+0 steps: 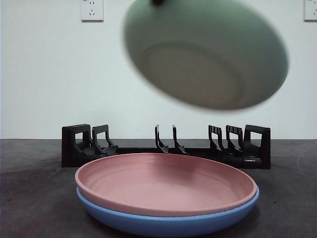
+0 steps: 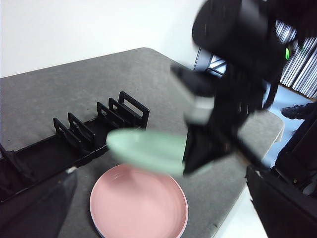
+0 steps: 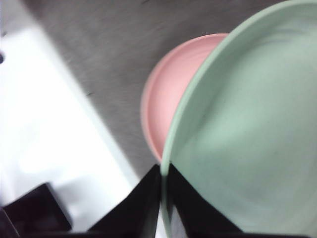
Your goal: Place the plate
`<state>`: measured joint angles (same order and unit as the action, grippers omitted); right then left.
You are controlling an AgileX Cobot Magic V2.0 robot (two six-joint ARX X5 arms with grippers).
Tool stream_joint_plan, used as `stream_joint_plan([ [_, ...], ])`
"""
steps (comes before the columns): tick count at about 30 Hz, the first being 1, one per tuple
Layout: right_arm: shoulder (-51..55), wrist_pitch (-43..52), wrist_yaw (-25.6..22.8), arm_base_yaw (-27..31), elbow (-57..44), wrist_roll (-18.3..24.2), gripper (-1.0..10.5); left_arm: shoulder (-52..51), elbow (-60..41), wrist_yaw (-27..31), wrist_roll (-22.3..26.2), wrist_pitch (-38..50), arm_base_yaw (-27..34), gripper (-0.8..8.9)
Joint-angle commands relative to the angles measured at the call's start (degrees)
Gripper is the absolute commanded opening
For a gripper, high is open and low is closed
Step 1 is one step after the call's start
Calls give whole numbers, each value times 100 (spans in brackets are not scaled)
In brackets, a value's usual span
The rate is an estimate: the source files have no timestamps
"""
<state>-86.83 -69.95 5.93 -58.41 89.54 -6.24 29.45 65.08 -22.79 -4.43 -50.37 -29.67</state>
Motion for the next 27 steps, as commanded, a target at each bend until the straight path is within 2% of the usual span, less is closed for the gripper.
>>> stream_joint_plan([
  [1,-85,632,-109,-269,-448,-356,7,17,118,-24,57,66,-35,562],
  [4,-177,1172,-398,-557,-922,-520,7,17,118,-24,57,66,-33,562],
  [10,-562,1600,-1054,-938,-1169,-533,7,17,118,-24,55,66,-33,562],
  [21,-1259,1853,-1370,-1102,-1169,-575,8,17,118,-24,57,66,-33,562],
  [23,-1281,1878,-1469,-1132,-1169,-579,41,17,118,-22,76,72,-35,562],
  [25,-1281,1893,-1561,-1158,-1167,-599,136,20,118,-22,297,212,-33,562],
  [27,-1281,1886,-1585,-1165,-1163,-645,232,20,118,-24,190,323,-35,562],
])
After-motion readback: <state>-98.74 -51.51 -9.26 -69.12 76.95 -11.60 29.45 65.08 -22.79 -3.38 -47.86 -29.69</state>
